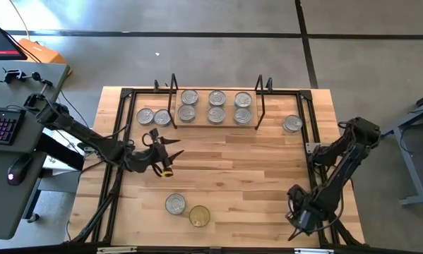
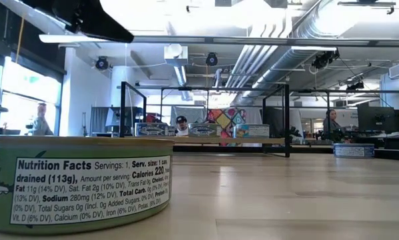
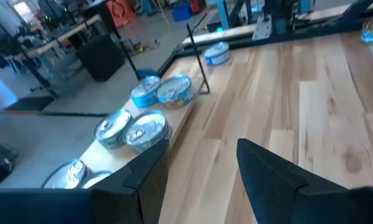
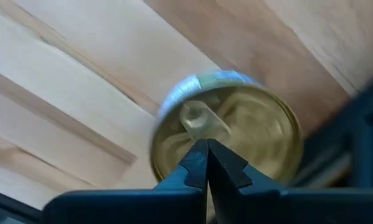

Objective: Stack canned seafood by type on shelf
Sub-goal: Move the green tuna can to the top

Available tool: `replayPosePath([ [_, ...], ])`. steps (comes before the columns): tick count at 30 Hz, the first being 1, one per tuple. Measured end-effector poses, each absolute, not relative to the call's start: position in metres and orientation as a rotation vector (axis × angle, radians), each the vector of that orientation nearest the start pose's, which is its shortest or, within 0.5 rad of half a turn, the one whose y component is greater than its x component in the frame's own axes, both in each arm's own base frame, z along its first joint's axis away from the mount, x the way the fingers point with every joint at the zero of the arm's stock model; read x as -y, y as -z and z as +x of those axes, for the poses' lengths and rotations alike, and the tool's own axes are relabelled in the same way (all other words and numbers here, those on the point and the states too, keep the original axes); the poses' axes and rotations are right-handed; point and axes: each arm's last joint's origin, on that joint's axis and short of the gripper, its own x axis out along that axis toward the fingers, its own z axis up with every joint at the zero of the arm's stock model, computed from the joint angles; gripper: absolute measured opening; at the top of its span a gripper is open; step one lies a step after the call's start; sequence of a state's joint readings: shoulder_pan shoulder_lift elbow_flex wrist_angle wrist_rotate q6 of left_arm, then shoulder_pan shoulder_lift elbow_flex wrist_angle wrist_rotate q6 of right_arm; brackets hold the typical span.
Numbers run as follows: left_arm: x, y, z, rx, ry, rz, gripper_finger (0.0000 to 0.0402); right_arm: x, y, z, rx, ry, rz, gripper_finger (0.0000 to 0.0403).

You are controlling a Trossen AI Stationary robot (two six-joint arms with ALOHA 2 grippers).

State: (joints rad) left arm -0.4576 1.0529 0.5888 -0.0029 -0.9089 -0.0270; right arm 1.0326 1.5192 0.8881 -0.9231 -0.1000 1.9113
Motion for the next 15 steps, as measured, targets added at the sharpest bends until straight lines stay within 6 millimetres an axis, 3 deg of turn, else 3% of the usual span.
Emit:
replayPosePath([
  [10, 0.069, -0.240, 0.195, -0.346, -0.530, 0.214, 0.0179, -0.186, -0.164, 0.153, -1.448, 0.634, 0.739, 0.0000],
  [15, 0.066, -0.247, 0.186, -0.344, -0.454, 0.187, 0.0179, -0.167, -0.164, 0.174, -1.376, 0.615, 0.693, 0.0000],
])
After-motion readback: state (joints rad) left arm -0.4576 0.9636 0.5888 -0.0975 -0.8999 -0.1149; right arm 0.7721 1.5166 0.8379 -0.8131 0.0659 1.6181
